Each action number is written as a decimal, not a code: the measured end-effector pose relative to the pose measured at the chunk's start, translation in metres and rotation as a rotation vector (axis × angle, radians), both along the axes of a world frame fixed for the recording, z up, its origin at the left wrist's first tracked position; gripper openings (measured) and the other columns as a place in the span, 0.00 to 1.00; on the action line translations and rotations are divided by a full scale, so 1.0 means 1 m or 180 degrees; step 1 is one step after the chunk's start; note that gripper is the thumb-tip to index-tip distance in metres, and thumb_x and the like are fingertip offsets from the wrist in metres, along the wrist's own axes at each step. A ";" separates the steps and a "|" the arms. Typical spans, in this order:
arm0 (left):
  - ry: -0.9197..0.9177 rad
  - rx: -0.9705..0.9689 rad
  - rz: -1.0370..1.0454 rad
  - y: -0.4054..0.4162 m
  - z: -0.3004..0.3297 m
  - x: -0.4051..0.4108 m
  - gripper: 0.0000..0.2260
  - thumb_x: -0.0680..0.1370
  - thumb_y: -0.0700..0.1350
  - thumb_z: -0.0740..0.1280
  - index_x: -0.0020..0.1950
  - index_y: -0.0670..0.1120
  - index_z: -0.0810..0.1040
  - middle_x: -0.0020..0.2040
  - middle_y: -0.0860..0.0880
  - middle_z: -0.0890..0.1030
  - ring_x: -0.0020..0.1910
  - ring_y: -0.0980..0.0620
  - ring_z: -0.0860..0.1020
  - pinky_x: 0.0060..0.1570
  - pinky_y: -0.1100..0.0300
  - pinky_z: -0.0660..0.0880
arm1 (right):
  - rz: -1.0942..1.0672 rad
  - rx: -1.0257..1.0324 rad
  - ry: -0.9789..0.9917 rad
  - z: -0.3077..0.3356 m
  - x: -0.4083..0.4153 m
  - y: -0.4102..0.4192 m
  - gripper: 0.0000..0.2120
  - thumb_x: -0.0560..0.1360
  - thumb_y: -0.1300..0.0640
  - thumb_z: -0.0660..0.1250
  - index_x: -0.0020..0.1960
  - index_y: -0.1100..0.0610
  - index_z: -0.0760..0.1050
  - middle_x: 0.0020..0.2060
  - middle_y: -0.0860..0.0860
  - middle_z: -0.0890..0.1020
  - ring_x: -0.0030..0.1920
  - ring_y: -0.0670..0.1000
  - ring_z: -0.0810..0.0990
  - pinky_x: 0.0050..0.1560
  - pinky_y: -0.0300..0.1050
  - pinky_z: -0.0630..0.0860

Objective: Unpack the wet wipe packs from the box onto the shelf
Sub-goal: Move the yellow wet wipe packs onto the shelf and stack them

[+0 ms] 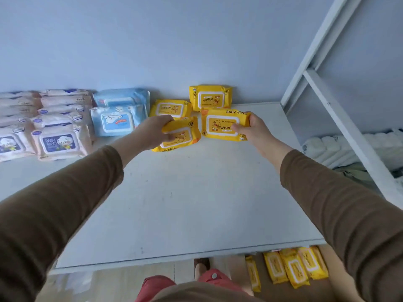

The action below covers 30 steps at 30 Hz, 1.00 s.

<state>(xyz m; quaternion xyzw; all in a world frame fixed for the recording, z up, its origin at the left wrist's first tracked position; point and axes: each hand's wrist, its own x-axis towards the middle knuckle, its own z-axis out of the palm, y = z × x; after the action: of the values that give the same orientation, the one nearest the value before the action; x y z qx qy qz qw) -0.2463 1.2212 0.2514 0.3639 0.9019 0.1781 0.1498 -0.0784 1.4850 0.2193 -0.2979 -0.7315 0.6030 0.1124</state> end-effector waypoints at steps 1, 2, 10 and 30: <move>0.0022 -0.0018 -0.0005 0.006 0.000 -0.011 0.19 0.74 0.48 0.74 0.63 0.49 0.75 0.51 0.48 0.78 0.49 0.45 0.76 0.44 0.54 0.72 | 0.0027 -0.0013 -0.0011 -0.001 -0.011 0.006 0.13 0.74 0.59 0.74 0.56 0.54 0.74 0.54 0.52 0.83 0.51 0.52 0.83 0.51 0.47 0.80; 0.0027 -0.0048 -0.0013 0.011 -0.001 -0.021 0.22 0.74 0.48 0.74 0.66 0.48 0.74 0.54 0.48 0.77 0.51 0.44 0.76 0.48 0.52 0.73 | 0.0046 -0.0028 -0.0019 -0.002 -0.020 0.011 0.12 0.75 0.59 0.73 0.56 0.53 0.74 0.54 0.52 0.83 0.52 0.51 0.83 0.51 0.47 0.79; 0.0367 -0.0842 -0.0324 0.055 -0.001 -0.103 0.26 0.75 0.50 0.72 0.71 0.46 0.71 0.65 0.42 0.75 0.64 0.41 0.72 0.57 0.50 0.71 | 0.0199 -0.0267 -0.0171 -0.007 -0.073 0.041 0.09 0.76 0.61 0.71 0.51 0.48 0.75 0.47 0.41 0.83 0.42 0.36 0.83 0.40 0.31 0.76; 0.1186 -0.2042 -0.1189 0.081 -0.018 -0.132 0.49 0.54 0.78 0.69 0.73 0.64 0.64 0.63 0.46 0.74 0.64 0.41 0.67 0.62 0.47 0.63 | 0.0377 -0.0331 -0.0219 -0.038 -0.103 0.063 0.22 0.73 0.64 0.74 0.66 0.58 0.73 0.54 0.49 0.84 0.48 0.42 0.84 0.42 0.31 0.78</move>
<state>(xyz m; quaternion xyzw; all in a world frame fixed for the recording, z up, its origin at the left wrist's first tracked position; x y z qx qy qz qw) -0.3779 1.3018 0.2337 0.4821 0.8419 -0.2111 0.1195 -0.1817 1.5476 0.1815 -0.2800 -0.7189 0.6352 0.0357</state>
